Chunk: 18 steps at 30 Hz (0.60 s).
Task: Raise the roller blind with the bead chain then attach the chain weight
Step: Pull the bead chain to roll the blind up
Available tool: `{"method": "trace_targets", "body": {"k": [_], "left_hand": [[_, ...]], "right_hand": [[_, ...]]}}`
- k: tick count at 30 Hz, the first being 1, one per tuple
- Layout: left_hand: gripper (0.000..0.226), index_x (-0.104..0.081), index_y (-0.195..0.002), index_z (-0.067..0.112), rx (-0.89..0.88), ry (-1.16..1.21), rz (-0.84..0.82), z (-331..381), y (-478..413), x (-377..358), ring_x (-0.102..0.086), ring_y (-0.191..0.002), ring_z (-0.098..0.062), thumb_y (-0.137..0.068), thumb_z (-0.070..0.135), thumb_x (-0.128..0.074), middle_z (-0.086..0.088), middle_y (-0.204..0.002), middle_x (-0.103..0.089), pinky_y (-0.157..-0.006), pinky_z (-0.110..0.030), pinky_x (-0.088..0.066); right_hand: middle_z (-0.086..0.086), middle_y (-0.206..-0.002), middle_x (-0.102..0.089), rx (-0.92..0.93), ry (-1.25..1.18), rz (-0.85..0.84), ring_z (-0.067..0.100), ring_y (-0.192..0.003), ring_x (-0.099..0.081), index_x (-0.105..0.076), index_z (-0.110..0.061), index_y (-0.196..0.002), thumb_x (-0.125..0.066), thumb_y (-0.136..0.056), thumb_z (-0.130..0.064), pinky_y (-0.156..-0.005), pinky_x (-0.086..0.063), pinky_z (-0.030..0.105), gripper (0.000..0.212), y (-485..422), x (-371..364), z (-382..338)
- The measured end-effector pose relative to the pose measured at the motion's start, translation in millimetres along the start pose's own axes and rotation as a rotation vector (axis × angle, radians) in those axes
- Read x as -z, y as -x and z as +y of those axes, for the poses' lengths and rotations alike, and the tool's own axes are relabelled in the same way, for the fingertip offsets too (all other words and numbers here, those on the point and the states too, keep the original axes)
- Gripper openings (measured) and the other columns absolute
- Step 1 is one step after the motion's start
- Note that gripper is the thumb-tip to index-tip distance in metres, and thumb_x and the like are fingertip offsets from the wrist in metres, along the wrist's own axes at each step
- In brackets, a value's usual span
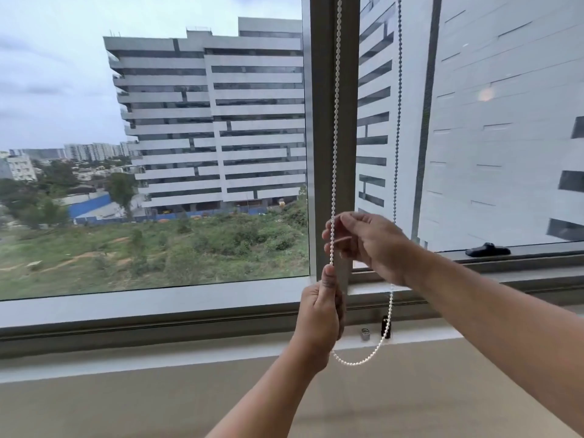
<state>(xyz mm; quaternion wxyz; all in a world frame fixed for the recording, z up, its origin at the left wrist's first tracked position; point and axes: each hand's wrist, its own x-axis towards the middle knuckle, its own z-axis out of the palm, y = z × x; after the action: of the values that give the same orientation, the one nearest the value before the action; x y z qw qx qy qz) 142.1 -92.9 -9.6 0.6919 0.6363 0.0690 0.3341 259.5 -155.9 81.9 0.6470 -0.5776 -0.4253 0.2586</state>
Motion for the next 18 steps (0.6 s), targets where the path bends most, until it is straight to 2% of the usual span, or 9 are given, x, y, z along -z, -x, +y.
{"method": "trace_targets", "body": {"k": [3, 6, 8, 10, 11, 16, 18], "left_hand": [[0.059, -0.031, -0.042, 0.025, -0.018, -0.03, -0.002, 1, 1, -4, -0.021, -0.033, -0.01, -0.091, 0.058, -0.038, 0.006, -0.04, -0.026, -0.035, -0.015, -0.016], [0.058, -0.031, -0.044, 0.025, -0.025, -0.03, 0.004, 1, 1, -4, -0.022, -0.033, -0.01, -0.092, 0.057, -0.038, 0.004, -0.042, -0.026, -0.035, -0.015, -0.017], [0.058, -0.031, -0.044, 0.025, -0.02, -0.042, 0.01, 2, 1, -2, -0.022, -0.034, -0.01, -0.091, 0.058, -0.039, 0.004, -0.042, -0.026, -0.036, -0.017, -0.016], [0.058, -0.031, -0.044, 0.025, -0.016, -0.061, 0.005, 2, 1, 0, -0.021, -0.034, -0.011, -0.091, 0.059, -0.039, 0.004, -0.043, -0.025, -0.037, -0.018, -0.016], [0.058, -0.031, -0.045, 0.025, -0.014, -0.062, -0.004, 2, 1, 1, -0.021, -0.035, -0.011, -0.09, 0.059, -0.04, 0.004, -0.043, -0.025, -0.037, -0.018, -0.016], [0.056, -0.029, -0.049, 0.025, 0.037, -0.019, -0.083, 5, 1, 8, -0.017, -0.037, -0.008, -0.092, 0.06, -0.04, 0.006, -0.046, -0.023, -0.037, -0.016, -0.016], [0.056, -0.024, -0.055, 0.023, 0.052, -0.036, -0.113, 7, 1, 10, -0.015, -0.04, -0.01, -0.095, 0.06, -0.038, 0.002, -0.051, -0.018, -0.038, -0.018, -0.014]], "right_hand": [[0.011, -0.092, -0.075, 0.042, -0.142, -0.055, 0.028, -0.089, -0.07, -0.065, -0.011, -0.097, -0.036, -0.102, -0.039, -0.072, -0.052, 0.037, 0.042, -8, -9, -33], [0.009, -0.078, -0.07, 0.096, -0.308, -0.134, 0.023, -0.071, -0.068, -0.064, -0.013, -0.085, -0.033, -0.101, -0.045, -0.06, -0.051, 0.033, 0.047, -12, -23, -49], [0.002, -0.059, -0.053, 0.105, -0.401, -0.17, 0.015, -0.049, -0.049, -0.056, -0.016, -0.071, -0.032, -0.101, -0.049, -0.047, -0.04, 0.026, 0.05, -13, -32, -54], [-0.005, -0.05, -0.032, 0.122, -0.426, -0.164, 0.01, -0.041, -0.026, -0.044, -0.021, -0.061, -0.032, -0.101, -0.051, -0.038, -0.025, 0.022, 0.052, -14, -39, -55], [-0.007, -0.048, -0.027, 0.132, -0.43, -0.147, 0.009, -0.039, -0.022, -0.04, -0.023, -0.058, -0.032, -0.101, -0.052, -0.036, -0.021, 0.02, 0.053, -14, -41, -55], [-0.01, -0.044, -0.026, 0.196, -0.494, -0.109, 0.005, -0.034, -0.022, -0.029, -0.025, -0.056, -0.04, -0.098, -0.053, -0.034, -0.018, 0.014, 0.052, -11, -46, -49], [-0.01, -0.044, -0.026, 0.219, -0.519, -0.113, 0.005, -0.034, -0.022, -0.028, -0.025, -0.057, -0.041, -0.097, -0.053, -0.033, -0.018, 0.013, 0.051, -9, -46, -47]]}}
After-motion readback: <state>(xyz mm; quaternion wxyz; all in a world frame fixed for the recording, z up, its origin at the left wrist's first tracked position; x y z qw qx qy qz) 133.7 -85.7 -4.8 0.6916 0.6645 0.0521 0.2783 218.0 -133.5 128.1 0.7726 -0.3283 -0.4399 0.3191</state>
